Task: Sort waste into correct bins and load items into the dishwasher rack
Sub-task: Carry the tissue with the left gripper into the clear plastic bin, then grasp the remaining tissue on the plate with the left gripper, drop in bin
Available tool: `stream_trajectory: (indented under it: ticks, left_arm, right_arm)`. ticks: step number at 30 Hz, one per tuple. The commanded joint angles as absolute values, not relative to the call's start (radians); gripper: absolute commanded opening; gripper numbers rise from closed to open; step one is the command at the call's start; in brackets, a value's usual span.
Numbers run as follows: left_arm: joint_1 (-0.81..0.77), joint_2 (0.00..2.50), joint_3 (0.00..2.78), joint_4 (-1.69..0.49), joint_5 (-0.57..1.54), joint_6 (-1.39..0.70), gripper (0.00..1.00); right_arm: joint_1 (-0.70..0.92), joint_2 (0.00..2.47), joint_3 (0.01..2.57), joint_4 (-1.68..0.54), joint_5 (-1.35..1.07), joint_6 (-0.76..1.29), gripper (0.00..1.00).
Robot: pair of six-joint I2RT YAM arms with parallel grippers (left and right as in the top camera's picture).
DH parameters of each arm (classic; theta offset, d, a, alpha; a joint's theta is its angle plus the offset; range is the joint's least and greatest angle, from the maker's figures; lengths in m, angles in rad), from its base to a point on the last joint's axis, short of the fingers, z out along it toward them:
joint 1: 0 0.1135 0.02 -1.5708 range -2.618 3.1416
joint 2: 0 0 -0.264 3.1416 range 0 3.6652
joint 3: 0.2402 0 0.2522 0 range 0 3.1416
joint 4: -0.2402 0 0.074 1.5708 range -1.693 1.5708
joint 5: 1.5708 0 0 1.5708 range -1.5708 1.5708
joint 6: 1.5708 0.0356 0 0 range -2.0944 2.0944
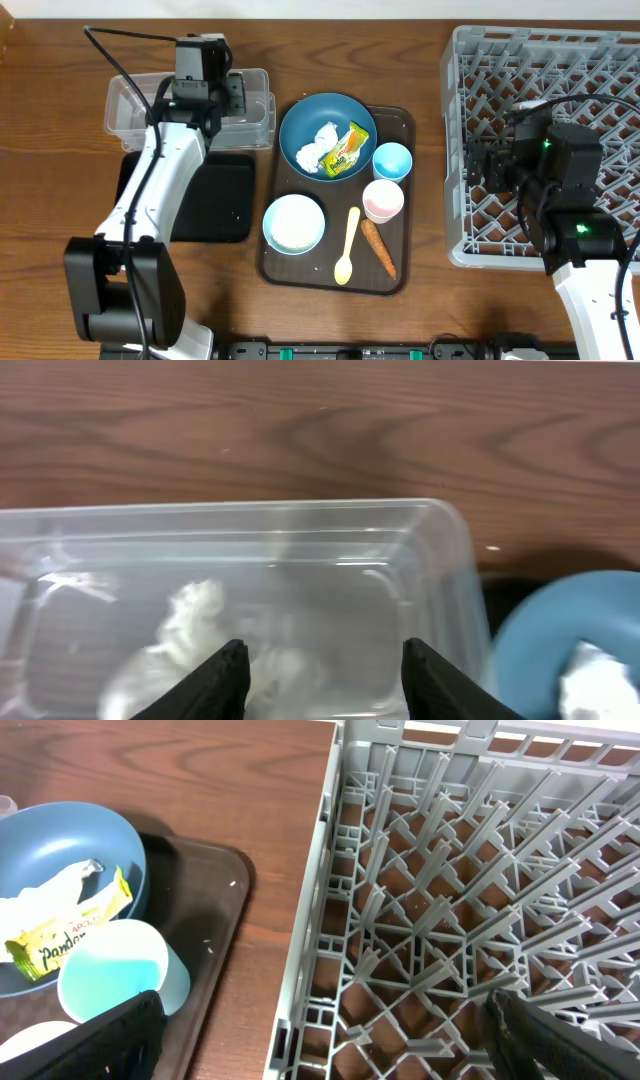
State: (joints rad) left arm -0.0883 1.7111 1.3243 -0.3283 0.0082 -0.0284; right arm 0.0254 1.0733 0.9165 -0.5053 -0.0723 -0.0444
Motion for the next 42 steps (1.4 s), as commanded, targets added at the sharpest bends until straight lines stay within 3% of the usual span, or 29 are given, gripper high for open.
stream_trajectory:
  ticks: [1,9,21,31,42]
  left_arm:
    - [-0.125,1.696,1.333,-0.333,0.144,-0.03,0.51]
    - [-0.216,1.704,1.333,-0.346,0.082,-0.026,0.55]
    - [-0.217,1.708,1.333,-0.355,0.009,-0.026,0.6]
    - [-0.274,1.71,1.333,-0.362,0.215,0.003,0.6]
    - [-0.366,1.815,1.328,-0.44,0.22,0.007,0.6]
  right_arm:
    - [0.029,1.079,0.939,-0.506,-0.08,-0.039,0.99]
    - [0.03,1.079,0.939,-0.506,-0.079,-0.039,0.99]
    - [0.03,1.079,0.939,-0.506,-0.08,-0.038,0.99]
    - [0.03,1.079,0.939,-0.506,-0.08,-0.039,0.99]
    - [0.029,1.079,0.939,-0.509,-0.079,-0.039,0.99]
